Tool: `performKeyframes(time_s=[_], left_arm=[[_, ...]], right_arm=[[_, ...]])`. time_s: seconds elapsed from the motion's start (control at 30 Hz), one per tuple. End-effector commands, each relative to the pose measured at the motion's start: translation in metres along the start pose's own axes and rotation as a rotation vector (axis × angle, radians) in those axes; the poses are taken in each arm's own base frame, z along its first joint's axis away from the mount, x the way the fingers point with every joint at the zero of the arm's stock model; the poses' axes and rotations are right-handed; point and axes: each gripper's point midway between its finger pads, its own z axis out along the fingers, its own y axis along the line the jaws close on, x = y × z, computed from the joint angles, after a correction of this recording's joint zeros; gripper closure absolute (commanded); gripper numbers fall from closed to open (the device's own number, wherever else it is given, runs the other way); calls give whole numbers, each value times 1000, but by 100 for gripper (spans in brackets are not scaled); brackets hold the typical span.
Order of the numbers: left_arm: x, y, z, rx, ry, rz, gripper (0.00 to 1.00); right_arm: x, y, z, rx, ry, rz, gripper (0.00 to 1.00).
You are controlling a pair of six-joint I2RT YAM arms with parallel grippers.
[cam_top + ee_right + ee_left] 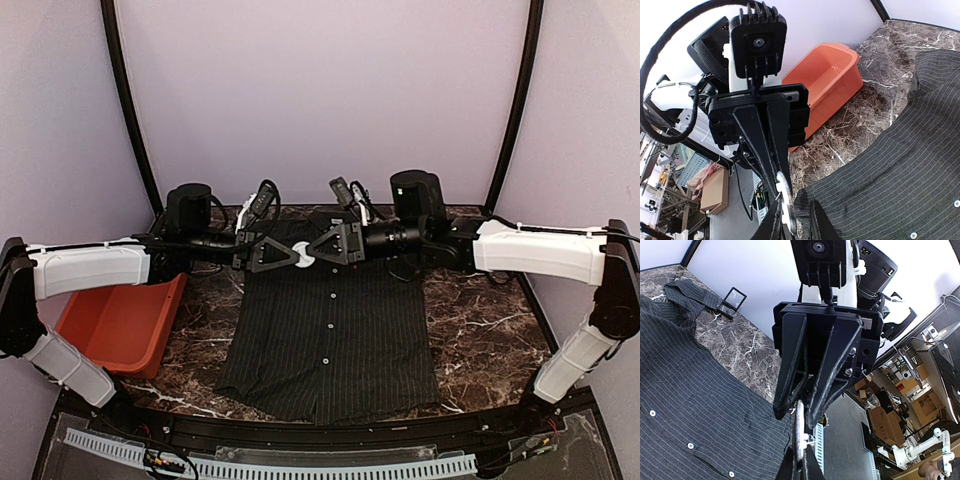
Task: Pin the brooch onto the clothing
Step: Pass from the left arm to the right
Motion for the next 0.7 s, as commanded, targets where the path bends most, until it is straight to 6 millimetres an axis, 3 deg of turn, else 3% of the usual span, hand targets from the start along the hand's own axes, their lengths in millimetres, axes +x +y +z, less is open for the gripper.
performKeyframes(time_s=[0.0, 0.27, 0.43, 0.5, 0.67], left_arm=[[-3, -16, -4, 32, -10, 42, 99], [-3, -14, -4, 30, -9, 37, 99], [-3, -13, -3, 24, -9, 32, 99], [-3, -13, -4, 21, -9, 32, 93], [-9, -12, -10, -8, -30, 51, 58]], right_arm=[[-16, 5, -4, -13, -35, -25, 83], [-13, 7, -3, -39, -19, -31, 100], [-9, 8, -2, -56, -9, -37, 100], [-10, 9, -3, -59, -14, -46, 100], [-13, 9, -10, -30, -44, -76, 100]])
